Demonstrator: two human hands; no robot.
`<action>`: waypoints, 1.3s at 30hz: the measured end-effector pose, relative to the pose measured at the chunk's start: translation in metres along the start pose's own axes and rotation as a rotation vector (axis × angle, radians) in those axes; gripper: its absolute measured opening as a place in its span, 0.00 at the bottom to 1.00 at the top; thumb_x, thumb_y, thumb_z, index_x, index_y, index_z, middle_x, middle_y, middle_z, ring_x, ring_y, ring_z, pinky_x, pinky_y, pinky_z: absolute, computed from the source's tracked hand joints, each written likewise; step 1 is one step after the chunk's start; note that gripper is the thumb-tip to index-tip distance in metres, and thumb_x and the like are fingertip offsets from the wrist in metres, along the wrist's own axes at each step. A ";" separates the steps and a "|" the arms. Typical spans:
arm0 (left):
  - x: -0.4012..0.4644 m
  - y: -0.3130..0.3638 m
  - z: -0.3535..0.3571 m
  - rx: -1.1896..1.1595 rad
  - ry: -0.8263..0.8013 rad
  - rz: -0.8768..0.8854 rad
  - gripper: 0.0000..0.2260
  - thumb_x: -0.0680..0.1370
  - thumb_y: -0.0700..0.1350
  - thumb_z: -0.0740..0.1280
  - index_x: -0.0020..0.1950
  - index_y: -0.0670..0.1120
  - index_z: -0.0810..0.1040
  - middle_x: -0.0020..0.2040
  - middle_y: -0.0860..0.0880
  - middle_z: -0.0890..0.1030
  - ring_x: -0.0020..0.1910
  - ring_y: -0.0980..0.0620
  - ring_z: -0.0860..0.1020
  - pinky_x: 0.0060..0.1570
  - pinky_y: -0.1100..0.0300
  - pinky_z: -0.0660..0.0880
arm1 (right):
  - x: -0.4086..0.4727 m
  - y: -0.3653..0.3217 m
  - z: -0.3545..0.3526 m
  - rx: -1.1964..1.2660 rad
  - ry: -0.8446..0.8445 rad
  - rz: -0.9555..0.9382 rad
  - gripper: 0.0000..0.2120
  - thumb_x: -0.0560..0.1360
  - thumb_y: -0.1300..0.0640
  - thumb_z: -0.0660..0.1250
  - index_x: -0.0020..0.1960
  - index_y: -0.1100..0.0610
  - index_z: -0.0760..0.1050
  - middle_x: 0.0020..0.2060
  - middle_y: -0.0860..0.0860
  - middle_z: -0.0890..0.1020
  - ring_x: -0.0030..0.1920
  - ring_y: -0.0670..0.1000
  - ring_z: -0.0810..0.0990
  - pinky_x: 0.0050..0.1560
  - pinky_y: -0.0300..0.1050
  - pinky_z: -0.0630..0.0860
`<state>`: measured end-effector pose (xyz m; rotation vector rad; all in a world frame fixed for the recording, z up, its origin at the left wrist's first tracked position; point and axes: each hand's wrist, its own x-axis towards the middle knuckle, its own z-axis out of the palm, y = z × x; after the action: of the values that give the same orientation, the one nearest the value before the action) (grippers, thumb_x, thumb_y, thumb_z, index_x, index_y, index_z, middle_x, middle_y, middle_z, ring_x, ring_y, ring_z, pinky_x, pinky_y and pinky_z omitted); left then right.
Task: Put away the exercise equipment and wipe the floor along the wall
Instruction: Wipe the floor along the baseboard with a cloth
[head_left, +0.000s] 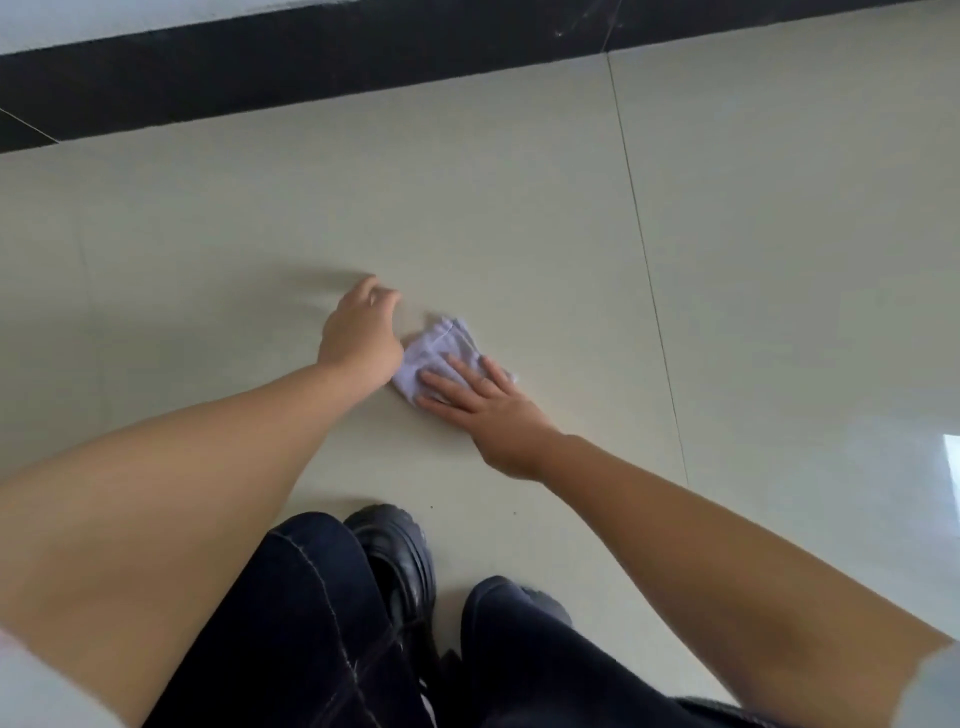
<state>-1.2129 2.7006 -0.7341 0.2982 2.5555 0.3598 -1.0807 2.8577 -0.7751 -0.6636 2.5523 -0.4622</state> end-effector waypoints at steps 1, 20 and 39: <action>-0.005 0.004 0.002 -0.010 -0.023 -0.016 0.24 0.73 0.32 0.59 0.69 0.41 0.69 0.74 0.42 0.62 0.73 0.43 0.62 0.70 0.54 0.62 | -0.019 0.005 0.005 0.000 0.007 0.007 0.42 0.70 0.72 0.56 0.77 0.47 0.44 0.76 0.44 0.40 0.74 0.52 0.33 0.71 0.51 0.29; -0.232 0.121 -0.193 -0.038 -0.417 -0.089 0.18 0.83 0.45 0.50 0.72 0.45 0.65 0.65 0.45 0.73 0.63 0.45 0.71 0.63 0.53 0.65 | -0.163 -0.091 -0.245 0.554 0.049 0.732 0.36 0.66 0.78 0.52 0.68 0.54 0.71 0.72 0.50 0.66 0.71 0.56 0.64 0.64 0.41 0.65; -0.492 0.186 -0.500 0.287 0.035 -0.117 0.25 0.83 0.55 0.45 0.78 0.49 0.45 0.79 0.45 0.45 0.78 0.46 0.43 0.73 0.39 0.45 | -0.260 -0.279 -0.569 0.205 0.100 0.021 0.34 0.66 0.80 0.55 0.63 0.53 0.72 0.68 0.49 0.69 0.70 0.57 0.64 0.72 0.58 0.62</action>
<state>-1.0479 2.6401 -0.0304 0.2463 2.6433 -0.0472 -1.0646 2.8777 -0.0905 -0.5507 2.5554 -0.7550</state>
